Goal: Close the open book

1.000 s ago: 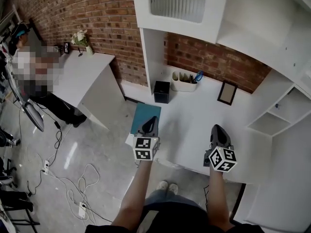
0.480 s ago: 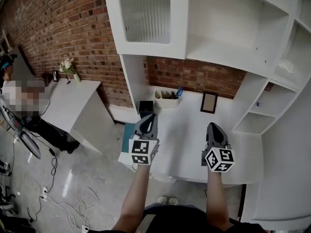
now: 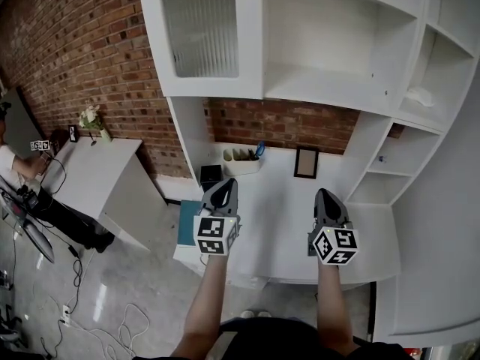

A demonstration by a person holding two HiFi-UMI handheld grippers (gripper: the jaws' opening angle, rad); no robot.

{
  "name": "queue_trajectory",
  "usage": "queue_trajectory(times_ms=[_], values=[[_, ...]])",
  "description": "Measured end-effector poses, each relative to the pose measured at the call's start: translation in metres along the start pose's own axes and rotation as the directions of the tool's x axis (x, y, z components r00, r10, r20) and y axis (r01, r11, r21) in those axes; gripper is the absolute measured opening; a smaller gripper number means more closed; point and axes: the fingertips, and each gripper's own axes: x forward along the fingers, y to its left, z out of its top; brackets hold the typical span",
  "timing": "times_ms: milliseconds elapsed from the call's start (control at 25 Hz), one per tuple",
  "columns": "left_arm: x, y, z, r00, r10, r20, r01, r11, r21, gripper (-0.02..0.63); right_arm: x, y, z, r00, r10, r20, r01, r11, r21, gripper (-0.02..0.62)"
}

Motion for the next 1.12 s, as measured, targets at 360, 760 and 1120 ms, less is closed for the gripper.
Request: queue_trajectory(times_ms=[360,760,1120], values=[[-0.001,-0.003,-0.006,1.000,0.001,-0.014,-0.001,1.000,-0.011,0.009,-0.003,-0.001,-0.006,1.000,0.009,-0.027,-0.010,1.000,-0.007,-0.003],[-0.004,0.001,-0.011,1.000,-0.005,-0.025,0.004,1.000,-0.014,0.009,-0.003,0.005,-0.011,0.999,0.013,-0.035,-0.013,1.000,-0.004,-0.003],[-0.004,0.003,-0.016,0.999,-0.011,-0.035,0.010,1.000,-0.020,0.009,-0.002,0.009,-0.013,0.999,0.011,-0.044,-0.012,1.000,-0.005,-0.002]])
